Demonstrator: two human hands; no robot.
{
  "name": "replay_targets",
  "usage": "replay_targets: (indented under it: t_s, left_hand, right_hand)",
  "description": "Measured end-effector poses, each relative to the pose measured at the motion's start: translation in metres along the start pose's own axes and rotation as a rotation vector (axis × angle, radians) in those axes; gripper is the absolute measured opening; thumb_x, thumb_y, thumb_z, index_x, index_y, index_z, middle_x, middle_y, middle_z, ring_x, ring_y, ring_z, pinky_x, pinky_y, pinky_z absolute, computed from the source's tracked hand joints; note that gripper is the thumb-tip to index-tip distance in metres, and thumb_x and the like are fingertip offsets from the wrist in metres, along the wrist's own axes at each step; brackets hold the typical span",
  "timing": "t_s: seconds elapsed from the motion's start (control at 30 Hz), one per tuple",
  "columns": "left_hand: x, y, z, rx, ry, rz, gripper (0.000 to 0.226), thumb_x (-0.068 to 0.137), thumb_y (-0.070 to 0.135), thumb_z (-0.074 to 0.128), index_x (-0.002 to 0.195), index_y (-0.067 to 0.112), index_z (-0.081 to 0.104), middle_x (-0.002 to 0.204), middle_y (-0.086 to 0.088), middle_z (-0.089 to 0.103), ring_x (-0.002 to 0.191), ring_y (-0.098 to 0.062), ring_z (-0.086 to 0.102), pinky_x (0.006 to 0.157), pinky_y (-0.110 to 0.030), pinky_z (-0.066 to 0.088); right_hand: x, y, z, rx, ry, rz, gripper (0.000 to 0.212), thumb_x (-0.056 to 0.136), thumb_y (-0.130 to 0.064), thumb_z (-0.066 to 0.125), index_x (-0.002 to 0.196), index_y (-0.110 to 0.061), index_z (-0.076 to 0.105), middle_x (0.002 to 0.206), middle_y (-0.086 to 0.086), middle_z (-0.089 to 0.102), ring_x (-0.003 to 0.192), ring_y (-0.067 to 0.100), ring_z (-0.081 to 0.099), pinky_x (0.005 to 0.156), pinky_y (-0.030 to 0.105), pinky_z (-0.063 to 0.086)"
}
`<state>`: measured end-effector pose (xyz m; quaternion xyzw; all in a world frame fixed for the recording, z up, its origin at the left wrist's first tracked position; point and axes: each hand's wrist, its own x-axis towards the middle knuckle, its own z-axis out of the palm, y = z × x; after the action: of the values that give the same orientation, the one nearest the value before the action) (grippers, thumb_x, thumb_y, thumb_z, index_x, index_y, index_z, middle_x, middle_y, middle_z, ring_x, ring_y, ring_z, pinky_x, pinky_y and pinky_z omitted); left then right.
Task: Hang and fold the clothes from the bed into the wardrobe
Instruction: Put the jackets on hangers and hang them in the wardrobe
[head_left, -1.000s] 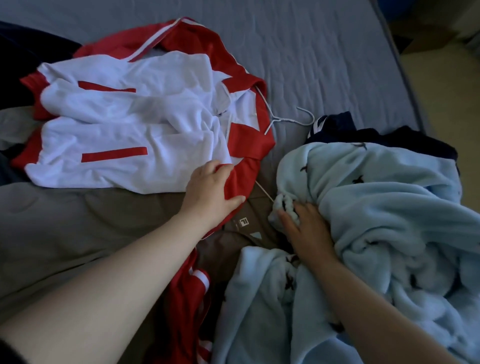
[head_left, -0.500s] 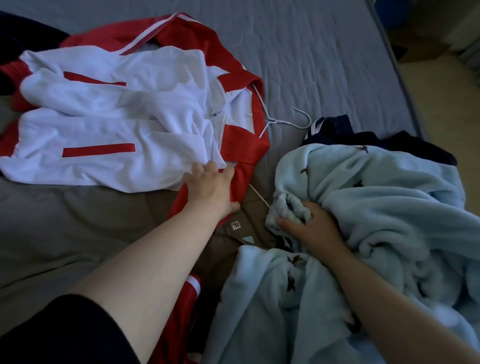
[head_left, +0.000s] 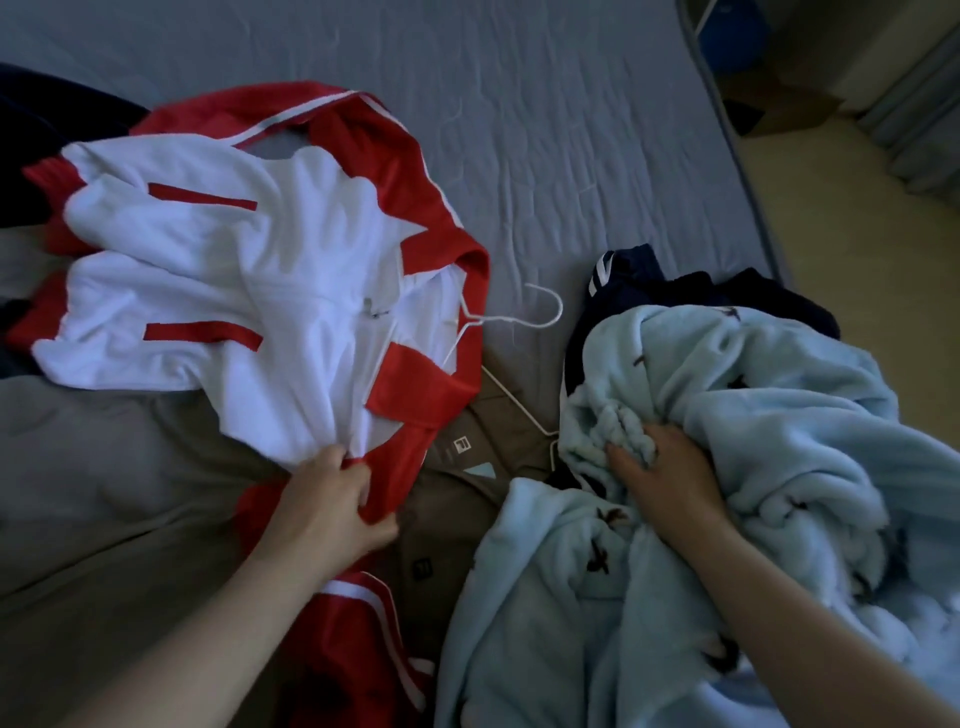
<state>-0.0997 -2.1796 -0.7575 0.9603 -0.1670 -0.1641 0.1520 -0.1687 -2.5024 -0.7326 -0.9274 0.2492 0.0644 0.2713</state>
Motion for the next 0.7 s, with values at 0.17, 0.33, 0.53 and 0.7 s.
replay_targets:
  t_s: [0.17,0.33,0.53,0.7]
  left_hand:
    - [-0.042,-0.012,0.008,-0.040,-0.039,-0.011,0.042,0.056,0.046,0.079,0.068,0.019,0.049,0.078,0.004,0.044,0.069,-0.016,0.045,0.055,-0.027,0.034]
    - [-0.037,0.009,-0.007,0.018,-0.005,-0.058,0.051,0.060,0.045,0.079,0.096,0.013,0.065,0.122,-0.010,0.046,0.111,-0.032,0.046,0.090,-0.038,0.044]
    - [-0.016,0.034,-0.009,-0.083,0.195,0.089,0.056,0.060,0.032,0.086,0.104,0.009,0.062,0.103,-0.008,0.053,0.094,-0.029,0.054,0.078,-0.040,0.050]
    - [-0.003,0.038,0.009,-0.040,0.084,-0.022,0.047,0.080,0.027,0.071,0.118,0.010,0.048,0.109,-0.010,0.052,0.097,-0.025,0.053,0.074,-0.029,0.038]
  right_hand:
    - [-0.021,-0.007,0.003,-0.322,-0.044,-0.009,0.026,0.096,-0.035,0.050,0.102,-0.013,0.063,0.104,0.010,0.059,0.098,0.025,0.053,0.089,0.034,0.042]
    - [-0.036,-0.047,0.004,-0.420,0.064,-0.011,0.030,0.091,-0.025,0.056,0.115,-0.006,0.059,0.119,0.015,0.054,0.114,0.031,0.047,0.098,0.037,0.039]
    - [-0.054,-0.092,0.022,-0.010,0.037,-0.478,0.033,0.089,-0.004,0.059,0.122,-0.005,0.063,0.122,0.006,0.062,0.111,0.020,0.059,0.094,0.030,0.049]
    - [-0.054,-0.061,0.043,-0.313,-0.288,-0.140,0.047,0.101,-0.032,0.038,0.141,-0.009,0.042,0.143,0.012,0.049,0.133,0.022,0.042,0.111,0.029,0.030]
